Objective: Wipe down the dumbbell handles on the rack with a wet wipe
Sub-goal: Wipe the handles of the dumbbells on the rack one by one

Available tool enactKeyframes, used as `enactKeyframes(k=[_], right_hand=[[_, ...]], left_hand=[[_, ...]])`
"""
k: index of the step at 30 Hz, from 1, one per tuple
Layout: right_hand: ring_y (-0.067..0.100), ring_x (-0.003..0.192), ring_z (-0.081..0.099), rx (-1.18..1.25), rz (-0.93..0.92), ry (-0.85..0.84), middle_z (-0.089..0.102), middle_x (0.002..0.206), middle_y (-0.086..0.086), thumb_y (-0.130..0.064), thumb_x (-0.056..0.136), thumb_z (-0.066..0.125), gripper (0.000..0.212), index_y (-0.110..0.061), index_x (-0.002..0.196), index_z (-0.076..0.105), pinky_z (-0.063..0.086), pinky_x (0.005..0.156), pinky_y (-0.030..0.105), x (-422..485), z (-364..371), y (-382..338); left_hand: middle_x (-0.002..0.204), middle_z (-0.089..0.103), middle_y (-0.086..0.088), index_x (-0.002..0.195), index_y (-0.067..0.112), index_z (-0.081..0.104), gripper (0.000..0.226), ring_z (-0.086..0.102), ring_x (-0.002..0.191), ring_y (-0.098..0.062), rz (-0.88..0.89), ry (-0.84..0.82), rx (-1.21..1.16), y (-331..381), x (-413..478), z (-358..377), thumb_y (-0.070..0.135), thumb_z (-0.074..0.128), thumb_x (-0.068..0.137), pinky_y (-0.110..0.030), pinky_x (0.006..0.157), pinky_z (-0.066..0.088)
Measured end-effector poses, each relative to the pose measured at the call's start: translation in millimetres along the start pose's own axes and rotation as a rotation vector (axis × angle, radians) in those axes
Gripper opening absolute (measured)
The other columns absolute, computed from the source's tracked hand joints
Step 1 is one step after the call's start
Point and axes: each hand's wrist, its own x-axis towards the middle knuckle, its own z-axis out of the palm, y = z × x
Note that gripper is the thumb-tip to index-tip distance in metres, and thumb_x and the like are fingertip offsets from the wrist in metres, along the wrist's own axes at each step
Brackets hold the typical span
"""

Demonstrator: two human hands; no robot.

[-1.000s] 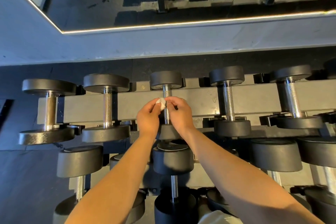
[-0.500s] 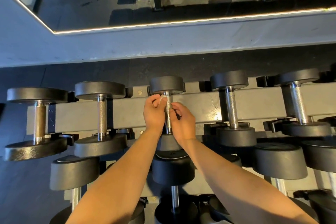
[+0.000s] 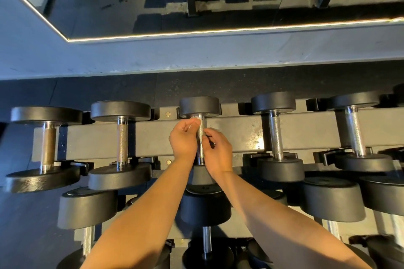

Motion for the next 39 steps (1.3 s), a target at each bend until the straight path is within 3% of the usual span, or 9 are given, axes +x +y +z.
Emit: enactKeyframes(k=[8,11,16,22,26,34,39], right_hand=[[0.000,0.104,0.062,0.008,-0.013,0.015,0.062,0.115,-0.012,-0.017,0.100,0.058,0.025,-0.027,0.121,0.066,0.050,0.093,0.017,1,0,-1],[0.002,0.104,0.062,-0.003,-0.024,0.014,0.062,0.115,-0.014,-0.019,0.100,0.058,0.025,-0.027,0.123,0.066,0.052,0.093,0.019,1,0,0],[0.003,0.104,0.062,0.000,-0.017,0.010,0.062,0.114,-0.014,-0.018,0.099,0.059,0.026,-0.024,0.124,0.066,0.053,0.094,0.022,2,1,3],[0.002,0.102,0.062,0.013,-0.007,0.015,0.062,0.112,-0.013,-0.015,0.099,0.059,0.026,-0.023,0.122,0.067,0.051,0.091,0.017,0,-1,0],[0.003,0.103,0.062,0.005,-0.020,0.014,0.060,0.112,-0.014,-0.017,0.099,0.059,0.027,-0.030,0.121,0.065,0.049,0.088,0.015,0,1,-2],[0.004,0.105,0.062,0.001,-0.002,0.022,0.061,0.114,-0.011,-0.013,0.099,0.058,0.027,-0.022,0.123,0.067,0.051,0.096,0.021,2,2,1],[0.005,0.105,0.062,-0.014,-0.009,0.023,0.061,0.113,-0.013,-0.019,0.100,0.058,0.025,-0.030,0.120,0.066,0.054,0.097,0.031,1,3,3]], left_hand=[[0.106,0.075,0.003,0.117,0.016,0.070,0.020,0.070,0.097,-0.004,0.040,-0.150,0.076,-12,-8,-12,0.015,0.065,0.098,-0.017,0.084,0.056],[0.104,0.076,0.006,0.111,0.019,0.071,0.015,0.070,0.098,-0.004,0.034,-0.146,0.094,-10,-2,-16,0.016,0.066,0.097,-0.022,0.089,0.055],[0.097,0.076,0.004,0.104,0.020,0.072,0.009,0.071,0.091,-0.006,-0.028,0.036,-0.044,-3,6,-1,0.022,0.068,0.096,-0.024,0.084,0.057],[0.095,0.077,0.003,0.104,0.021,0.074,0.010,0.072,0.092,-0.013,-0.081,-0.025,-0.029,-8,4,-1,0.025,0.066,0.097,-0.030,0.085,0.058],[0.094,0.076,0.004,0.100,0.024,0.073,0.007,0.069,0.086,-0.009,-0.069,-0.078,0.039,-19,-5,-14,0.023,0.067,0.097,-0.037,0.088,0.058],[0.098,0.074,0.005,0.106,0.021,0.070,0.009,0.070,0.091,-0.006,0.029,-0.077,0.055,-3,2,1,0.022,0.064,0.099,-0.020,0.079,0.054],[0.102,0.075,0.006,0.107,0.018,0.072,0.012,0.070,0.097,-0.005,0.087,-0.186,0.129,-14,-12,-20,0.015,0.064,0.099,-0.022,0.089,0.055]])
